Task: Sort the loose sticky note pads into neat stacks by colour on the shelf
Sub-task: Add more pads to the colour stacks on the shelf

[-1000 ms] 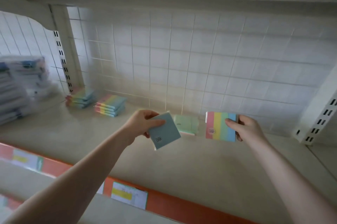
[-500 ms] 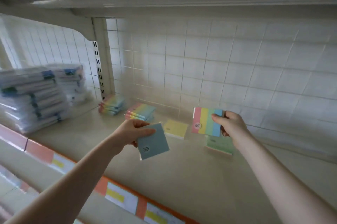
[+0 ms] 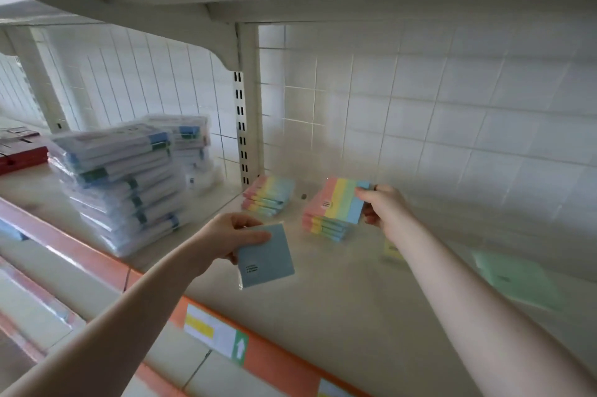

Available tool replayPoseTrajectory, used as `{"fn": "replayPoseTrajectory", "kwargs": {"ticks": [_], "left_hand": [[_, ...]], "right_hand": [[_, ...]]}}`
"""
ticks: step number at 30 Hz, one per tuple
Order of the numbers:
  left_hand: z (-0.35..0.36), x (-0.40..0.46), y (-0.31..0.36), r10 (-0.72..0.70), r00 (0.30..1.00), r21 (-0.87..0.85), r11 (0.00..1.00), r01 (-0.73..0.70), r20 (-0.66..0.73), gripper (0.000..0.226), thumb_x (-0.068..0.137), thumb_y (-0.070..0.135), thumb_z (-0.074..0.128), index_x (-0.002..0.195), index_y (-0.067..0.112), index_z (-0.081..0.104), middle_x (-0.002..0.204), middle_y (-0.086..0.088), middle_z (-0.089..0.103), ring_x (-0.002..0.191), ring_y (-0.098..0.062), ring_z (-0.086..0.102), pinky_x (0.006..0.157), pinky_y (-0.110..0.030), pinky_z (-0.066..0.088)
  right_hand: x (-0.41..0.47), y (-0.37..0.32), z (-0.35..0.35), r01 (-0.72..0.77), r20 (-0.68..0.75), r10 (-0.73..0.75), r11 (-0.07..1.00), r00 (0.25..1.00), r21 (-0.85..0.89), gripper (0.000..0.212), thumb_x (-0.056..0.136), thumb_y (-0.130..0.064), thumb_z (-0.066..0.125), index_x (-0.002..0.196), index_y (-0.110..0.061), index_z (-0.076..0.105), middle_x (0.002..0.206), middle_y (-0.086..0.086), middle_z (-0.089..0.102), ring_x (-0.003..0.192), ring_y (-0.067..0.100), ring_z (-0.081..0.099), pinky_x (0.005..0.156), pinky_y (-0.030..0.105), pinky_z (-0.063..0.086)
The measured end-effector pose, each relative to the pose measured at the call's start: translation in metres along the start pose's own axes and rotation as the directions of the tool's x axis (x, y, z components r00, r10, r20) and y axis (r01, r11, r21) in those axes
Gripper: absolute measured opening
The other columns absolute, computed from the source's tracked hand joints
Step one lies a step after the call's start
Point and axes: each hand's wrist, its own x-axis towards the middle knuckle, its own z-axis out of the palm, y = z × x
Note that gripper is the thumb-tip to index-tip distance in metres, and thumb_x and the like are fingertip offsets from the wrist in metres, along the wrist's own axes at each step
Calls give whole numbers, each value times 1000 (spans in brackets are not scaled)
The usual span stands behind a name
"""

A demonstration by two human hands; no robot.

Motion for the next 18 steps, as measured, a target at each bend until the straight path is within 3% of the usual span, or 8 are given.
{"fn": "replayPoseTrajectory", "kwargs": {"ticks": [5, 13, 15, 18], "left_hand": [[-20, 7, -14, -16, 1000, 3, 1000, 17, -2, 20, 80, 22, 74, 96, 10, 70, 69, -2, 62, 54, -10, 56, 45, -20, 43], [-21, 17, -18, -4, 998, 8, 1000, 4, 57, 18, 83, 22, 71, 97, 13, 68, 75, -4, 63, 62, -14, 59, 50, -22, 44], [-21, 20, -18, -6, 997, -4, 1000, 6, 72, 19, 82, 22, 71, 98, 12, 68, 78, -6, 64, 64, -16, 59, 52, -24, 45], [-19, 25, -18, -9, 996, -1, 1000, 9, 86, 20, 82, 24, 72, 99, 13, 68, 81, -7, 66, 68, -17, 61, 54, -25, 46]], "right_hand": [[16, 2, 21, -47, -25, 48, 999, 999, 28, 16, 90, -5, 57, 75, -9, 53, 62, 5, 47, 49, 14, 38, 31, 14, 31], [32, 15, 24, -59, -119, 41, 987, 992, -148, 12, 87, -5, 63, 79, -7, 54, 64, 7, 50, 51, 15, 41, 32, 13, 33], [34, 18, 25, -40, -158, -2, 963, 987, -266, 10, 83, -9, 68, 86, -2, 61, 66, 8, 54, 54, 18, 45, 45, 20, 39], [39, 23, 25, -33, -219, -58, 920, 974, -390, 36, 79, -15, 73, 111, 0, 63, 104, 14, 65, 91, 28, 61, 79, 33, 47]]}}
